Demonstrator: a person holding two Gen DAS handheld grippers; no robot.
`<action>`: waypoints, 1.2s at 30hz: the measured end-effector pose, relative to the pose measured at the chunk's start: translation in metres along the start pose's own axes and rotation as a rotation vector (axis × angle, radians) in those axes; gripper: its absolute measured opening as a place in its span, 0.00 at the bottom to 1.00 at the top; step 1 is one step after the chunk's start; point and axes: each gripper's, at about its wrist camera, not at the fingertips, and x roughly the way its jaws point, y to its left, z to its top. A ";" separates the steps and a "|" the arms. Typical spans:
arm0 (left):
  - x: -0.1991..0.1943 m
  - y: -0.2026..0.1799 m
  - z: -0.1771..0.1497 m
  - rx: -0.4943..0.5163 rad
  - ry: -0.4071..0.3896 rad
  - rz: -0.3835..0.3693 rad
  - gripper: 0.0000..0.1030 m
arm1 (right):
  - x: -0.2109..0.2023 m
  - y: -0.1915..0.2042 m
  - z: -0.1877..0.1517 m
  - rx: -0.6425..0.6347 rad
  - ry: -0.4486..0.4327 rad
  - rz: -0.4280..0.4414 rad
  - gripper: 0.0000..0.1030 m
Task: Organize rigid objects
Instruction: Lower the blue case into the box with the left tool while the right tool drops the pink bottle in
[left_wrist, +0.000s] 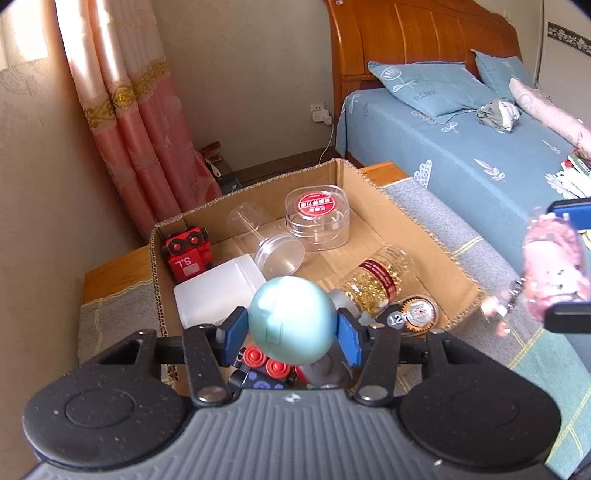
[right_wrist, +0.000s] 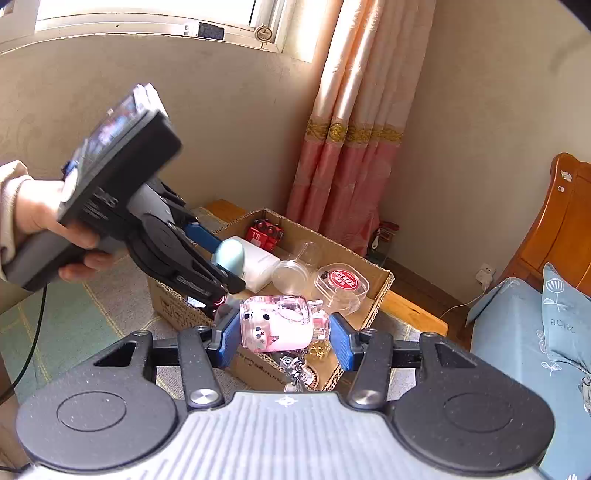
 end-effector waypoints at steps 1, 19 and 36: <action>0.005 0.000 0.000 -0.007 0.010 -0.001 0.50 | 0.001 -0.001 0.001 0.001 0.000 0.000 0.54; -0.072 0.006 -0.048 -0.113 -0.230 0.100 0.99 | 0.039 -0.023 0.039 0.055 0.024 -0.022 0.54; -0.091 0.008 -0.101 -0.240 -0.249 0.157 0.99 | 0.128 -0.042 0.053 0.234 0.171 -0.047 0.57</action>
